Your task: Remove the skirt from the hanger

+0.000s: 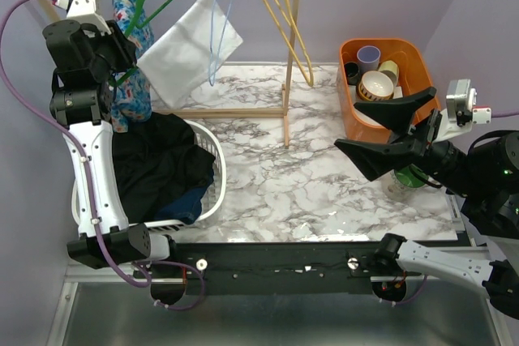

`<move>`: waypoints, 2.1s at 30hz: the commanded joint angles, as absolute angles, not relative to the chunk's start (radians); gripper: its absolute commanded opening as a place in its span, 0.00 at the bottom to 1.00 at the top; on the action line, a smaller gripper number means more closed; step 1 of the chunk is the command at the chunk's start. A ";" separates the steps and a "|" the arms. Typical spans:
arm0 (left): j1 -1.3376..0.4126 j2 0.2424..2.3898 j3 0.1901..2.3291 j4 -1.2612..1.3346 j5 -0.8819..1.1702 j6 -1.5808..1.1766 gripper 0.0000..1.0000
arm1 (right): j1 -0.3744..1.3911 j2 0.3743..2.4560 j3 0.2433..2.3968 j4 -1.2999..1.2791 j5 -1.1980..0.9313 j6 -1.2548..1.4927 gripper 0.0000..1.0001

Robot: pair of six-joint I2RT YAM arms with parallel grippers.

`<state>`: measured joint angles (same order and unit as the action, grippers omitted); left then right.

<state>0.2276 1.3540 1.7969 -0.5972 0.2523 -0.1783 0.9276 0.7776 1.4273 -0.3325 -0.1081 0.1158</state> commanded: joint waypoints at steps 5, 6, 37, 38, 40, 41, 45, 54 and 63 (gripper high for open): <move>0.212 1.333 1.948 -0.577 0.196 -0.201 0.00 | 0.928 0.802 1.439 -0.314 -0.098 0.120 1.00; 0.210 1.332 1.960 -0.595 0.193 -0.198 0.00 | 0.928 0.805 1.442 -0.313 -0.098 0.121 1.00; 0.209 1.057 1.976 -0.724 0.057 -0.227 0.00 | 0.968 1.325 1.896 -0.408 -0.074 0.176 0.93; 0.209 1.045 1.958 -0.723 0.058 -0.233 0.00 | 0.979 1.353 1.929 -0.416 -0.049 0.176 0.92; 0.210 1.017 1.942 -0.721 0.073 -0.245 0.00 | 1.018 1.432 2.006 -0.419 -0.026 0.173 0.91; 0.209 1.012 1.937 -0.726 0.078 -0.258 0.00 | 1.031 1.456 2.026 -0.411 -0.006 0.172 0.90; 0.209 0.988 1.936 -0.741 0.109 -0.310 0.00 | 1.120 1.584 2.086 -0.341 0.119 0.117 0.87; 0.209 0.933 1.940 -0.755 0.178 -0.368 0.00 | 1.246 1.831 2.122 -0.112 0.304 -0.064 0.78; 0.210 0.925 1.919 -0.742 0.245 -0.410 0.00 | 1.282 1.822 1.939 0.165 0.167 -0.061 0.73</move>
